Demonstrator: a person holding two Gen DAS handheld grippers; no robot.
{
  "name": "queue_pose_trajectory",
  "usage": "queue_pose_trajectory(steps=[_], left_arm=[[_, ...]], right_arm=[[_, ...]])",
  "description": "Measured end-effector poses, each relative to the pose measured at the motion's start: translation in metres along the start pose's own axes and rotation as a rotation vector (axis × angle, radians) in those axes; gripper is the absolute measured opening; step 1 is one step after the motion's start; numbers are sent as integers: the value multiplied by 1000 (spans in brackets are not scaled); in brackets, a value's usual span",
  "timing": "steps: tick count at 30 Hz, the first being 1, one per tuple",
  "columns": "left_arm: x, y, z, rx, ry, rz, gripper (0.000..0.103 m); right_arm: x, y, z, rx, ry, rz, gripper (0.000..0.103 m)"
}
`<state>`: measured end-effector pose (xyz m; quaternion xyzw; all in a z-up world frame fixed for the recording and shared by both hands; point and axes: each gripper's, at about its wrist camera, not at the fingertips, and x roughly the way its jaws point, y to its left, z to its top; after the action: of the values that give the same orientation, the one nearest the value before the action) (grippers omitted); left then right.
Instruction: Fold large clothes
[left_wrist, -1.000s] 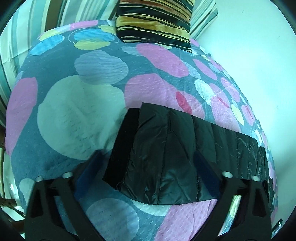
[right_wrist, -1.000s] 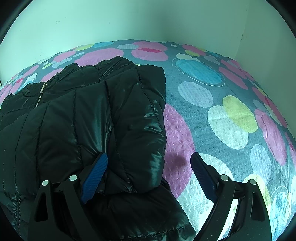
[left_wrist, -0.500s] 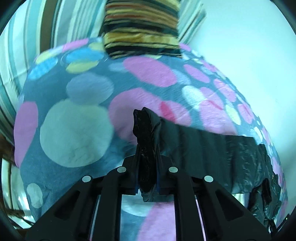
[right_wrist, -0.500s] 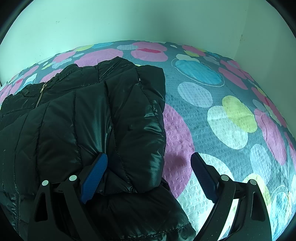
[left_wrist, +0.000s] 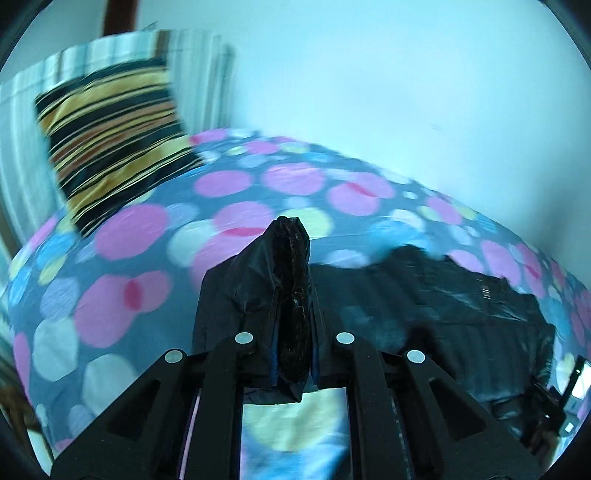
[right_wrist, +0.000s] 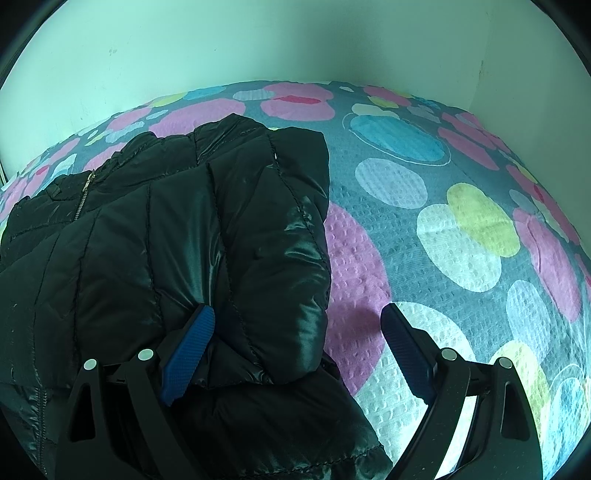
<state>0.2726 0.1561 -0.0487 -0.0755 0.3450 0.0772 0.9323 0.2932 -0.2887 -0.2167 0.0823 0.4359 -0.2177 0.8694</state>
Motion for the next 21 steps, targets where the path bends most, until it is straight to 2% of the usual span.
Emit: queue_pose_trajectory(steps=[9, 14, 18, 21], left_arm=[[3, -171, 1, 198, 10, -189, 11], [1, -246, -7, 284, 16, -282, 11], [11, -289, -28, 341, 52, -313, 11], [31, -311, -51, 388, 96, -293, 11]], right_arm=[[3, -5, -1, 24, 6, 33, 90], [4, -7, 0, 35, 8, 46, 90], [5, -10, -1, 48, 12, 64, 90], [6, -12, -1, 55, 15, 74, 90]])
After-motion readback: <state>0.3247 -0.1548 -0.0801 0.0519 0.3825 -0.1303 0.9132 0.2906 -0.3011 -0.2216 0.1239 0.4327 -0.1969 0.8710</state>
